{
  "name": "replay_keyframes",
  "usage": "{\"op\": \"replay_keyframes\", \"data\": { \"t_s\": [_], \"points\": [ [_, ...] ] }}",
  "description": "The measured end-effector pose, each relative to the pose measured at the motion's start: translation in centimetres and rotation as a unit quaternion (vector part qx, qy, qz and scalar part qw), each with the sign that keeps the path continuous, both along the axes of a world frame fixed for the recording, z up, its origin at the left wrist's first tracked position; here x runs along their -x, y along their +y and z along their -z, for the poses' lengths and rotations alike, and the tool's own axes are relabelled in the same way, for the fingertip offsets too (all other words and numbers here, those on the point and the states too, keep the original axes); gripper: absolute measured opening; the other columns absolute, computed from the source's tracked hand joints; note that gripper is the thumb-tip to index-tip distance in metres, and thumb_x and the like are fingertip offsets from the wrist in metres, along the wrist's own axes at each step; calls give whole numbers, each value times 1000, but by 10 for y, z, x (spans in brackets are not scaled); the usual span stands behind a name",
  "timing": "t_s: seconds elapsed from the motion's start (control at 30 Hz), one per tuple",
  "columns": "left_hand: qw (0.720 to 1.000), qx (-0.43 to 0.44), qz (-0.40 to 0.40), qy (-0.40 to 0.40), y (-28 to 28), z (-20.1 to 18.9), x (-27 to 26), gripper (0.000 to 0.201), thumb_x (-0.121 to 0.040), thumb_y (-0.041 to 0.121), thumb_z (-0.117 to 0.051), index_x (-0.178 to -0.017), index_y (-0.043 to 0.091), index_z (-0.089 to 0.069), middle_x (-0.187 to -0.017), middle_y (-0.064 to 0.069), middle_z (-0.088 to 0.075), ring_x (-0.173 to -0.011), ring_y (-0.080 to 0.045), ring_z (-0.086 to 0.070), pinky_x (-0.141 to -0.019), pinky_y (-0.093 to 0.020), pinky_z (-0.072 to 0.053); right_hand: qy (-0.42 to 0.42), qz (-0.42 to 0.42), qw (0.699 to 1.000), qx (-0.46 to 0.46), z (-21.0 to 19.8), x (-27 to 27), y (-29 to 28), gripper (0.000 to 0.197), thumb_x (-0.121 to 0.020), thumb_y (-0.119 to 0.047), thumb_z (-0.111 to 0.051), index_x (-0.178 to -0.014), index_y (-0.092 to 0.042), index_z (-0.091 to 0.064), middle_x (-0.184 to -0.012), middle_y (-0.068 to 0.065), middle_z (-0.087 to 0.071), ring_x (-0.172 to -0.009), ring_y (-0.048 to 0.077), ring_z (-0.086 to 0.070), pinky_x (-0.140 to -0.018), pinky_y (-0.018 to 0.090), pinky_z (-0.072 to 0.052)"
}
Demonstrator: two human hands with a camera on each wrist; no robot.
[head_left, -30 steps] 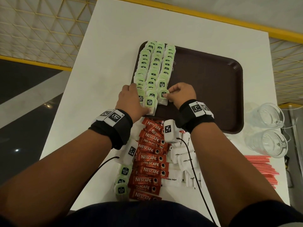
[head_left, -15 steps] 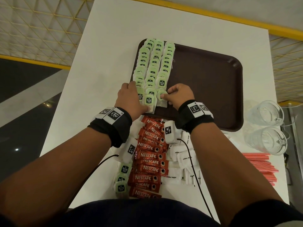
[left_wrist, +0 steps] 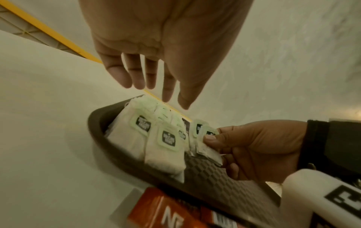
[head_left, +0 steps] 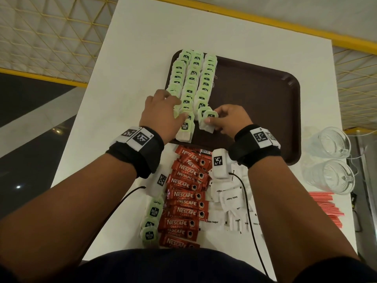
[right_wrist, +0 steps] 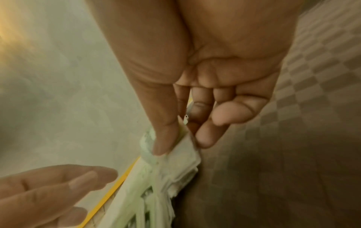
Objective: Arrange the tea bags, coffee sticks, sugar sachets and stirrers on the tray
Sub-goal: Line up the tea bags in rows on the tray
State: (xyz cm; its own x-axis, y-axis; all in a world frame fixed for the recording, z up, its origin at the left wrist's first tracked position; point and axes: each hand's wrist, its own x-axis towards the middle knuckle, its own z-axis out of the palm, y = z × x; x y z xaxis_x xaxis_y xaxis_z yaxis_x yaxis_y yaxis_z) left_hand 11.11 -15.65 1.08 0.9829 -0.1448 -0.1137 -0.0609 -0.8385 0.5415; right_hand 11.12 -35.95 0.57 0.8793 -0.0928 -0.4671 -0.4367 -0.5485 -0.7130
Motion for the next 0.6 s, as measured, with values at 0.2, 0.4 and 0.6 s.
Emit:
{"op": "replay_keyframes", "data": {
  "t_s": [0.2,0.4,0.6],
  "points": [
    [994,70,70,45,-19,1,-19,21,-96,37,-57,-105,20,-65,-112,-3,-65,-103,-25,-59,-82,-31,-40,-28,-7,994,-108,-14,-6,6,17,-80,-20,-79,-88,-14,-65,-93,19,-72,-67,15,-63,-55,22,-49],
    [991,115,31,59,-21,3,-33,13,-97,24,-55,-94,11,-57,-94,-6,-64,-86,-21,-57,-72,-27,-36,-34,12,996,-80,-6,-7,-1,11,-86,-12,-72,-95,-9,-67,-97,18,-72,-63,8,-61,-59,18,-52],
    [987,66,76,122,-35,7,-43,10,-98,19,-55,-101,12,-62,-93,-3,-62,-87,-18,-57,-76,-27,-41,-12,-7,1000,12,3,-3,-13,14,-95,-10,-60,-109,-9,-64,-105,15,-70,-74,10,-59,-59,14,-50]
  ]
}}
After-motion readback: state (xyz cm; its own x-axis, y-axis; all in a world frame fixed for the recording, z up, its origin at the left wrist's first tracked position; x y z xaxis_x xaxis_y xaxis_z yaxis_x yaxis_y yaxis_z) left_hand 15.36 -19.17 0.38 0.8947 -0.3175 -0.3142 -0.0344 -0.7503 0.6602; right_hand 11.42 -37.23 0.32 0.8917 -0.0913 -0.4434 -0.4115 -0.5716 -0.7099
